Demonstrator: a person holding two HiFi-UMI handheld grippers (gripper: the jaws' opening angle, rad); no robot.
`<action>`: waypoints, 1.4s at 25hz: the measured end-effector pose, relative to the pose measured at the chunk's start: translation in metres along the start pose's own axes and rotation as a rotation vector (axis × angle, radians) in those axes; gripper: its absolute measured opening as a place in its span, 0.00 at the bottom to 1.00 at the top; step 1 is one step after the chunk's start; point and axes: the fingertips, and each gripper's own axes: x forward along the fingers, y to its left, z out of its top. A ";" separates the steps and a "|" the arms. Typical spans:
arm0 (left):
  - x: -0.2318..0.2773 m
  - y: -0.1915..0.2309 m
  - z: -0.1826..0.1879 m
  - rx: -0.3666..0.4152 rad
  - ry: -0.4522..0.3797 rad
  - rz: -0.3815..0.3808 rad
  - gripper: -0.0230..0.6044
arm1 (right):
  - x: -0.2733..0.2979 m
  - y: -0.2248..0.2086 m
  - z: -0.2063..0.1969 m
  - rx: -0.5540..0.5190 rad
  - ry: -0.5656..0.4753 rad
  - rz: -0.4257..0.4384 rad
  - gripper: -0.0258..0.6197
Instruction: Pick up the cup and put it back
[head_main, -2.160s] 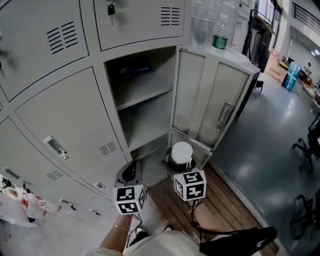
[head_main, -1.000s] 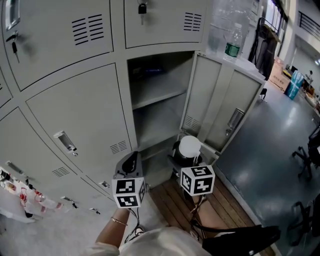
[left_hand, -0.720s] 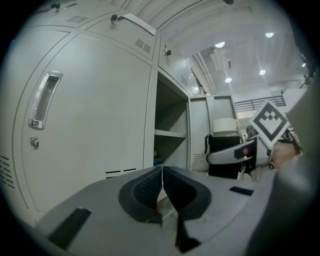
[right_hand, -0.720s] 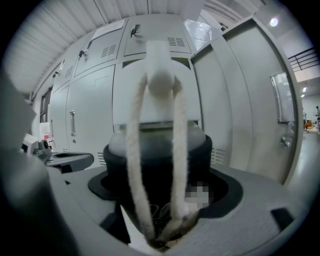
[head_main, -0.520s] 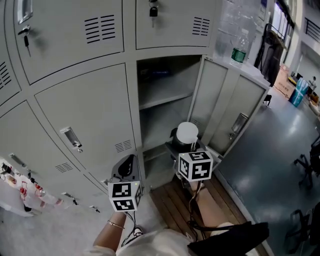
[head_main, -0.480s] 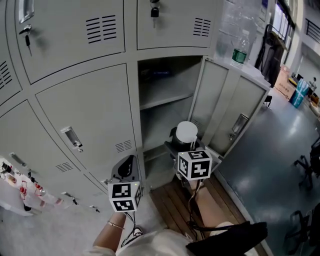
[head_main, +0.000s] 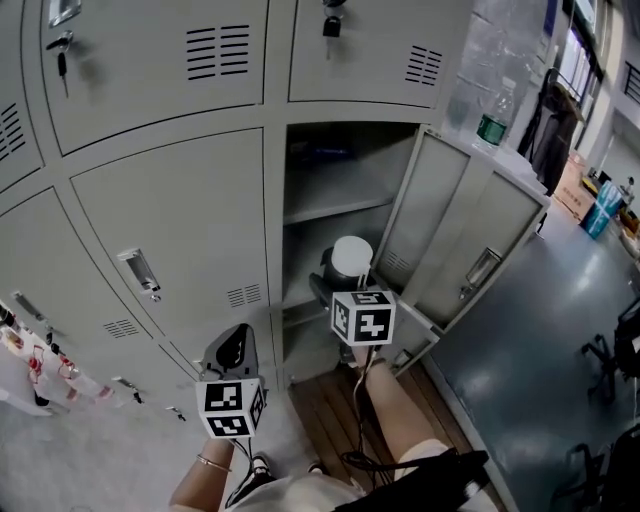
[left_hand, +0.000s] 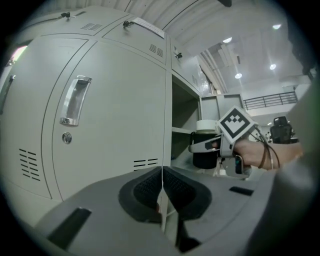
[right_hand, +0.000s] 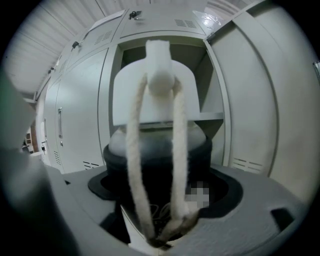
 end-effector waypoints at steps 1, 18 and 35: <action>-0.001 0.002 -0.001 -0.003 0.002 0.005 0.05 | 0.004 0.000 -0.001 -0.001 -0.002 0.002 0.69; -0.001 0.020 -0.013 -0.007 0.001 0.075 0.05 | 0.071 -0.009 -0.024 0.014 0.036 0.007 0.69; 0.021 0.020 -0.021 -0.029 0.024 0.102 0.05 | 0.113 -0.015 -0.029 0.008 0.052 0.035 0.69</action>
